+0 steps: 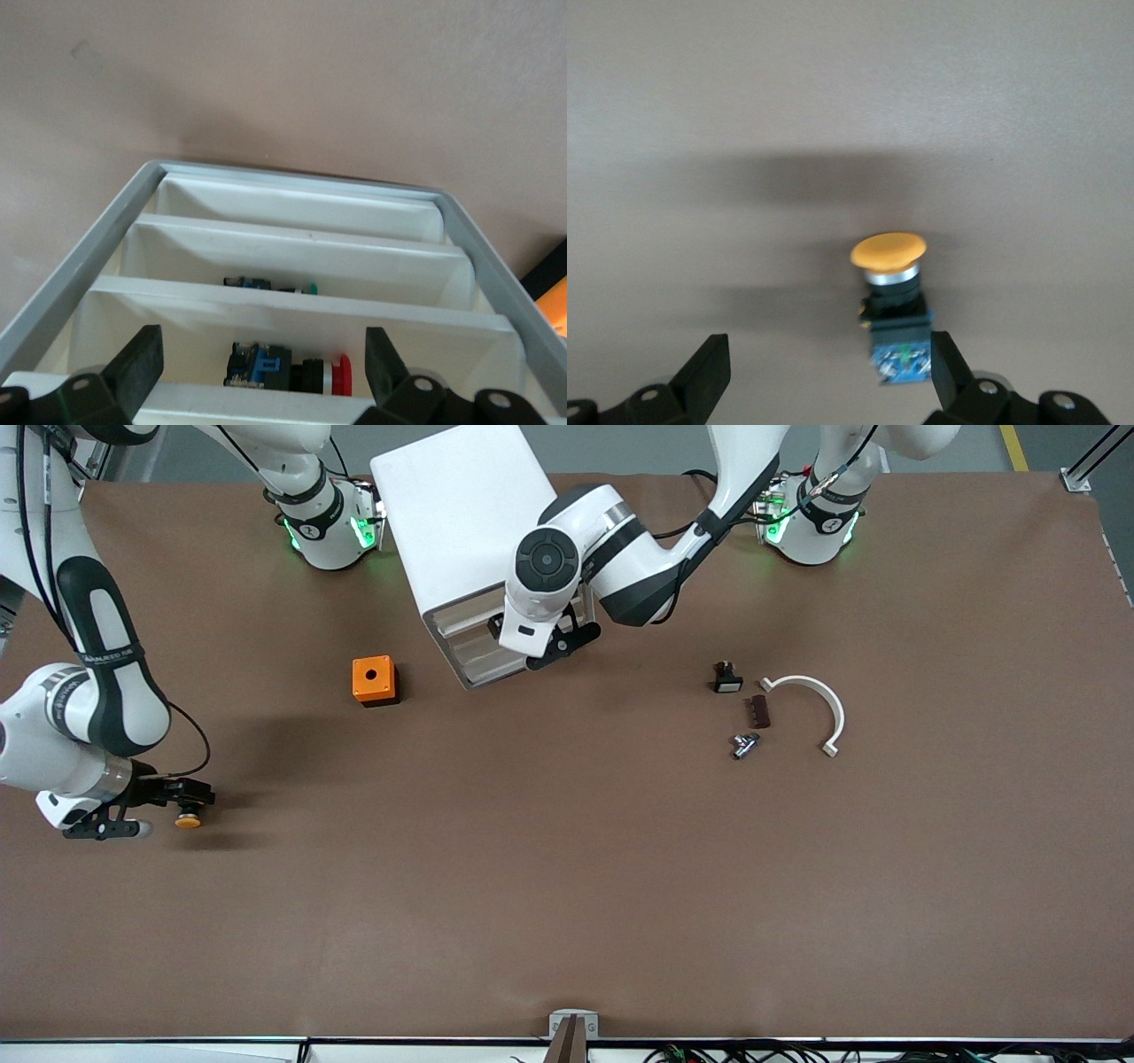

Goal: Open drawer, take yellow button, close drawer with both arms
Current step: 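Lower the yellow button onto the table and open the right gripper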

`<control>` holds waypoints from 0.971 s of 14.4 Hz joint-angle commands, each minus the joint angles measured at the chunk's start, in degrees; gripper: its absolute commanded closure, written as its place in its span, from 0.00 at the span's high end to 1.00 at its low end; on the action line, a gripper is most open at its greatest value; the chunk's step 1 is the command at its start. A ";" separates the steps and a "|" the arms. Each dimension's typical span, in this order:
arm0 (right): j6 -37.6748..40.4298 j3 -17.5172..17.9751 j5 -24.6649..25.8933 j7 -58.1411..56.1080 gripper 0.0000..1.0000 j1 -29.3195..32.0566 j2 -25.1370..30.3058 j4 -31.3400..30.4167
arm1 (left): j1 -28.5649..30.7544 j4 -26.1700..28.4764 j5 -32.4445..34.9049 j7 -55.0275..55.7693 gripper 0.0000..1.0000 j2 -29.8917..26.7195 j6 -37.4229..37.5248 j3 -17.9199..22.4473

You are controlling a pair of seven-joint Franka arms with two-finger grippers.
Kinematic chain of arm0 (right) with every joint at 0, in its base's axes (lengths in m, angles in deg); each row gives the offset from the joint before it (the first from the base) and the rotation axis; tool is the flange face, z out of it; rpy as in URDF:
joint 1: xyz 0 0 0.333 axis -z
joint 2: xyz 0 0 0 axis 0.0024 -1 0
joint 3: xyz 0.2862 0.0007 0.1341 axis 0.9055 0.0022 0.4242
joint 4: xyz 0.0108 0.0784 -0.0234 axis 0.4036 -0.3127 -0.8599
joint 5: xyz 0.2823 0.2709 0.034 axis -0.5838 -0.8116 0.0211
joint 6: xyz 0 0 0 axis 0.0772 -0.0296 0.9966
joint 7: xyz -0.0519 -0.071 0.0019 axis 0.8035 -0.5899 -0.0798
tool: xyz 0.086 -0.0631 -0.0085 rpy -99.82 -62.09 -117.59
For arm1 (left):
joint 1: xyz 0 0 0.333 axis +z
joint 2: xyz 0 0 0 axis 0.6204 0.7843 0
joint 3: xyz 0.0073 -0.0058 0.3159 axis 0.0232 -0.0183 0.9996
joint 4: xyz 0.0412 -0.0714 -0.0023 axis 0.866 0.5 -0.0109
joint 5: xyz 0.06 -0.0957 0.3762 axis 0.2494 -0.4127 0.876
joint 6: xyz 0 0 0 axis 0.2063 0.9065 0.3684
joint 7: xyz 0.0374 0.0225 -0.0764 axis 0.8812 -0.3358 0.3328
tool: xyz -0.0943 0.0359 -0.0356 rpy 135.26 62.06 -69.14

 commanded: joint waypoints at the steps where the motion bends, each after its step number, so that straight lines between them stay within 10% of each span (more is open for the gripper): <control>1: 8.70 0.24 -0.19 2.74 1.00 -0.98 2.88 3.77 | -0.76 0.54 -2.23 0.77 1.00 0.19 -0.21 -0.58; 14: 40.35 0.41 3.59 17.85 1.00 -8.89 21.51 12.13 | 5.37 -1.99 6.10 1.04 1.00 -4.02 2.66 1.61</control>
